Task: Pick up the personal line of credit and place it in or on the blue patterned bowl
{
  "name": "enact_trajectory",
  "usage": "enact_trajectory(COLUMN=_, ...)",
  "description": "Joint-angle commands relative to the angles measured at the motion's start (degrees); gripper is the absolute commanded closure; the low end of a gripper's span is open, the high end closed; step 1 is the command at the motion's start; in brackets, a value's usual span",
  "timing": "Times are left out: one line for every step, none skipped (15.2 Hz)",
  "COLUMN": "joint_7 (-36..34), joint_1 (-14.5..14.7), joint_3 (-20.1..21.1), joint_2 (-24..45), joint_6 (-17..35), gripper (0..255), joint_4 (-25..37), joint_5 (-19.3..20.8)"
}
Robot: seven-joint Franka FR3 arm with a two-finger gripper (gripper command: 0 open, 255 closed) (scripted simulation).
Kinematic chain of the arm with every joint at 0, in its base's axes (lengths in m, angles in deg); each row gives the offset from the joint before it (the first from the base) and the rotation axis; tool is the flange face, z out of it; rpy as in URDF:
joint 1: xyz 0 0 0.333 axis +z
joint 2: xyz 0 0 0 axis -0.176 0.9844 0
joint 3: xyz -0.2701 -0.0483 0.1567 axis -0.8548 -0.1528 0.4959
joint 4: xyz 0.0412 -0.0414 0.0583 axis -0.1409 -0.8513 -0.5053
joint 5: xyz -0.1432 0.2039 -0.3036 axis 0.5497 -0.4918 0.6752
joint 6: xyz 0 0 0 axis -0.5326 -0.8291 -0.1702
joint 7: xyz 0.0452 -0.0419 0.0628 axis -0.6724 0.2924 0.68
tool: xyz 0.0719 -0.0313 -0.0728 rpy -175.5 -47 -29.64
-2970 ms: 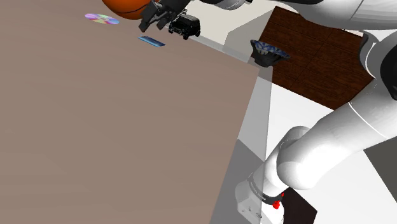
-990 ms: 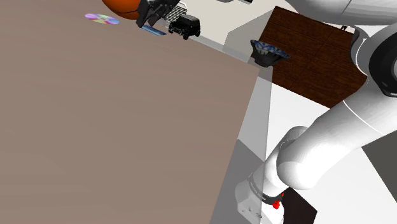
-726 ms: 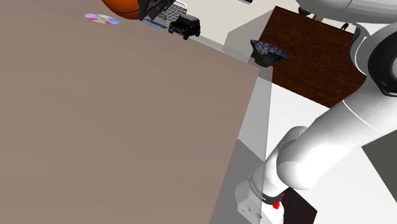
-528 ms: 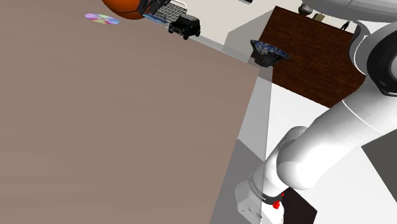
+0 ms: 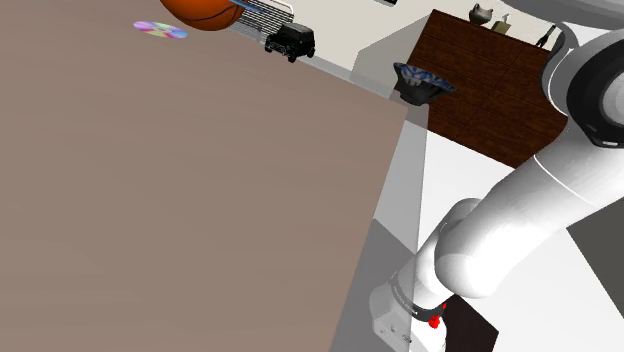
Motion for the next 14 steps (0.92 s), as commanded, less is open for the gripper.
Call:
enact_trajectory(joint_7=-0.19, joint_1=0.0, joint_3=0.05, joint_2=0.57, joint_6=-1.73, gripper=255, joint_4=2.27, joint_5=0.17)
enact_trajectory(joint_7=-0.26, joint_1=0.0, joint_3=0.06, joint_2=0.87, joint_6=-2.57, gripper=255, joint_4=3.42, joint_5=0.25)
enact_trajectory(joint_7=-0.34, joint_1=-0.01, joint_3=0.08, joint_2=1.2, joint_6=-3.42, gripper=255, joint_4=4.59, joint_5=0.33)
enact_trajectory(joint_7=-0.42, joint_1=-0.01, joint_3=0.09, joint_2=1.54, joint_6=-4.27, gripper=255, joint_4=5.79, joint_5=0.41)
enact_trajectory(joint_7=-0.5, joint_1=-0.01, joint_3=0.11, joint_2=1.9, joint_6=-5.13, gripper=255, joint_4=7.01, joint_5=0.5)
enact_trajectory(joint_7=-0.55, joint_1=0.0, joint_3=0.13, joint_2=2.14, joint_6=-5.67, gripper=255, joint_4=7.79, joint_5=0.55)
enact_trajectory(joint_7=0.71, joint_1=-0.43, joint_3=-0.6, joint_2=0.37, joint_6=-5.6, gripper=255, joint_4=5.89, joint_5=-0.31)
enact_trajectory(joint_7=1.98, joint_1=-0.84, joint_3=-1.34, joint_2=-1.34, joint_6=-5.59, gripper=255, joint_4=4.1, joint_5=-1.11)
enact_trajectory(joint_7=3.23, joint_1=-1.17, joint_3=-2.14, joint_2=-2.99, joint_6=-5.65, gripper=255, joint_4=2.42, joint_5=-1.84)
enact_trajectory(joint_7=4.47, joint_1=-1.49, joint_3=-2.96, joint_2=-4.57, joint_6=-5.77, gripper=255, joint_4=0.85, joint_5=-2.51)
enact_trajectory(joint_7=5.7, joint_1=-1.78, joint_3=-3.8, joint_2=-6.1, joint_6=-5.94, gripper=255, joint_4=-0.63, joint_5=-3.12)
enact_trajectory(joint_7=6.92, joint_1=-2.06, joint_3=-4.65, joint_2=-7.58, joint_6=-6.17, gripper=255, joint_4=-2.01, joint_5=-3.67)
enact_trajectory(joint_7=8.13, joint_1=-2.33, joint_3=-5.51, joint_2=-9.0, joint_6=-6.44, gripper=255, joint_4=-3.31, joint_5=-4.17)
enact_trajectory(joint_7=9.33, joint_1=-2.58, joint_3=-6.4, joint_2=-10.37, joint_6=-6.76, gripper=255, joint_4=-4.52, joint_5=-4.61)
